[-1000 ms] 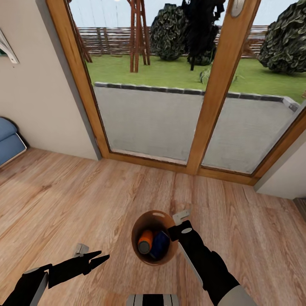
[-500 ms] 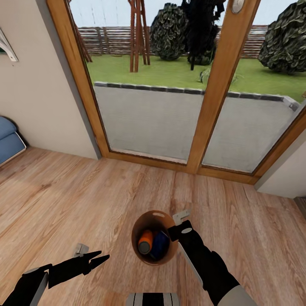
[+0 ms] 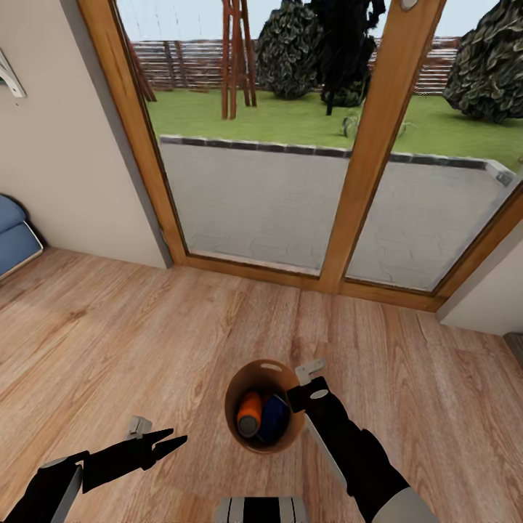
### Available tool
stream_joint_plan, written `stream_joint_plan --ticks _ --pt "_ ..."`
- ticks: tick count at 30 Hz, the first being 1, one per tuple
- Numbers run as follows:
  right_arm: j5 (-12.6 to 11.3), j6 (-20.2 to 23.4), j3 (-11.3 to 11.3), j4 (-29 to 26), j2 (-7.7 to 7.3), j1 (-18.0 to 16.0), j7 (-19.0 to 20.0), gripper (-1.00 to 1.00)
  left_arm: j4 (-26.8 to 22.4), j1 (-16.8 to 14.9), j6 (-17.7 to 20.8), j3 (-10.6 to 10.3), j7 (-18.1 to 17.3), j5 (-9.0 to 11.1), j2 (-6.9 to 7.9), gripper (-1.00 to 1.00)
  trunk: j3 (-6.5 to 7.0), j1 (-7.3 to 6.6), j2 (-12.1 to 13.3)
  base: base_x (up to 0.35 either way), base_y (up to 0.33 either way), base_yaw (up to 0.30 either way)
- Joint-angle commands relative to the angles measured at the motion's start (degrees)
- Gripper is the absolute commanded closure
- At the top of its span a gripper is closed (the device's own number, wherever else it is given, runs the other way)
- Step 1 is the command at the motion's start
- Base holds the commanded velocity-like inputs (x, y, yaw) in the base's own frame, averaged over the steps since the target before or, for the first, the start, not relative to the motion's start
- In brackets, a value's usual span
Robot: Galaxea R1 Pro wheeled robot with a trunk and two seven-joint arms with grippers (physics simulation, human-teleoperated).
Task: Put the three can of soda from the living room inside the tash can in the kitchen.
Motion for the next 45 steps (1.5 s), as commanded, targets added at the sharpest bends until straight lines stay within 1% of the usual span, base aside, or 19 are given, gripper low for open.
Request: stream_joint_plan --ticks 1,6,11,17,22,36,39,40,45 --pt "-0.3 -0.1 0.0 0.0 0.02 0.0 0.3 1.00 0.0 0.0 0.0 0.0 0.0 0.0 0.00 -1.00 0.00 -0.01 0.0 0.000 0.000 0.000" --pt "-0.3 -0.1 0.0 0.0 0.02 0.0 0.4 1.00 0.0 0.0 0.0 0.0 0.0 0.0 0.00 -1.00 0.00 -0.01 0.0 0.000 0.000 0.000" --pt "-0.3 -0.1 0.0 0.0 0.02 0.0 0.4 1.00 0.0 0.0 0.0 0.0 0.0 0.0 0.00 -1.00 -1.11 0.12 -0.1 0.000 0.000 0.000" --pt "-0.3 -0.1 0.0 0.0 0.02 0.0 0.4 1.00 0.0 0.0 0.0 0.0 0.0 0.0 0.00 -1.00 -1.11 0.12 -0.1 0.000 0.000 0.000" --pt "-0.3 -0.1 0.0 0.0 0.02 0.0 0.4 1.00 0.0 0.0 0.0 0.0 0.0 0.0 0.00 -1.00 -2.22 0.25 -0.1 0.000 0.000 0.000" --pt "-0.3 -0.1 0.0 -0.1 0.02 0.0 0.4 1.00 0.0 0.0 0.0 0.0 0.0 0.0 0.00 -1.00 -2.22 0.25 -0.1 0.000 0.000 0.000" --pt "-0.3 -0.1 0.1 -1.6 0.02 0.0 0.4 1.00 0.0 0.0 0.0 0.0 0.0 0.0 0.00 -1.00 -2.22 0.25 -0.1 0.000 0.000 0.000" --pt "-0.3 -0.1 0.6 -2.5 0.02 0.0 0.3 1.00 0.0 0.0 0.0 0.0 0.0 0.0 0.00 -1.00 -2.22 0.25 -0.1 0.000 0.000 0.000" --pt "-0.3 -0.1 3.0 -3.1 0.02 0.0 0.3 1.00 0.0 0.0 0.0 0.0 0.0 0.0 0.00 -1.00 -2.22 0.25 -0.1 0.000 0.000 0.000"
